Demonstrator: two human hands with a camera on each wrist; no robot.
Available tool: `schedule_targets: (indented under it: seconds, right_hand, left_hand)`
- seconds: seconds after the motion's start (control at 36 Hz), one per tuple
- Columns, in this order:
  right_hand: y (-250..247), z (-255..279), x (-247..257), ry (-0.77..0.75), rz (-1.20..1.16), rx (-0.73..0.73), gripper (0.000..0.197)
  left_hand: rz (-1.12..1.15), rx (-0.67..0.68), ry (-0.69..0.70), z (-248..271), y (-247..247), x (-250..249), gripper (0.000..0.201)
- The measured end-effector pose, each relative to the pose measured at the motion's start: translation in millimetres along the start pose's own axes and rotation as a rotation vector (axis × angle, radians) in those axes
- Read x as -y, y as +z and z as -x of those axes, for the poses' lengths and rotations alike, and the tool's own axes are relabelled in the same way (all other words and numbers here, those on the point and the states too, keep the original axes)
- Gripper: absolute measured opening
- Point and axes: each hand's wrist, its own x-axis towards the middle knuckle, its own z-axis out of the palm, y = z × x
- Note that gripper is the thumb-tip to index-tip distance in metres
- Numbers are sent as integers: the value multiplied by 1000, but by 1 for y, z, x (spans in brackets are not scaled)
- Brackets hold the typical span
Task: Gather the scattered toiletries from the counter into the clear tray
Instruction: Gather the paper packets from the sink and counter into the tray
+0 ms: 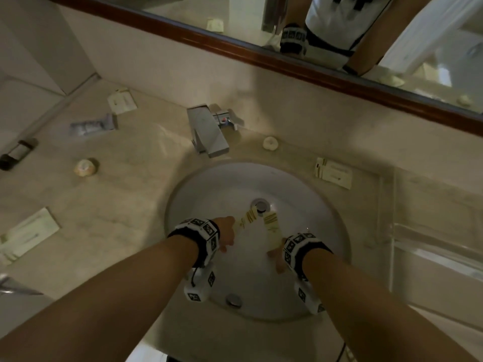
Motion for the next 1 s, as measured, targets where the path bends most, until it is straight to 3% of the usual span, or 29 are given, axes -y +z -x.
schedule_targets:
  seconds: [0.11, 0.25, 0.33, 0.44, 0.5, 0.56, 0.67, 0.86, 0.92, 1.0]
  right_hand:
    - [7, -20, 2, -24, -48, 97, 70]
    - [8, -7, -13, 60, -232, -5, 55]
    - [13, -9, -16, 57, -215, 22, 54]
    - [47, -79, -36, 40, -256, -16, 56]
    - [53, -95, -49, 35, -292, -26, 47]
    - [40, -63, -54, 40, -358, -53, 40]
    - [14, 24, -67, 23, -514, -151, 48]
    - [18, 113, -106, -95, -535, -361, 40]
    - [27, 131, -118, -83, -503, -387, 39]
    - [43, 156, -132, -61, -499, -434, 36]
  left_hand:
    - [67, 1, -17, 4, 1, -2, 60]
    - [26, -33, 14, 6, 3, -6, 54]
    - [71, -16, 14, 13, 6, -11, 48]
    - [-25, -70, 88, 14, 10, -18, 45]
    - [-106, -143, 172, 19, 9, -26, 44]
    - [-150, -218, 280, 27, 7, -37, 40]
    - [-211, -291, 440, 47, 10, -67, 34]
    - [-456, -150, 514, 88, 35, -129, 78]
    - [-539, -125, 494, 96, 45, -142, 75]
    - [-533, -60, 461, 103, 63, -163, 54]
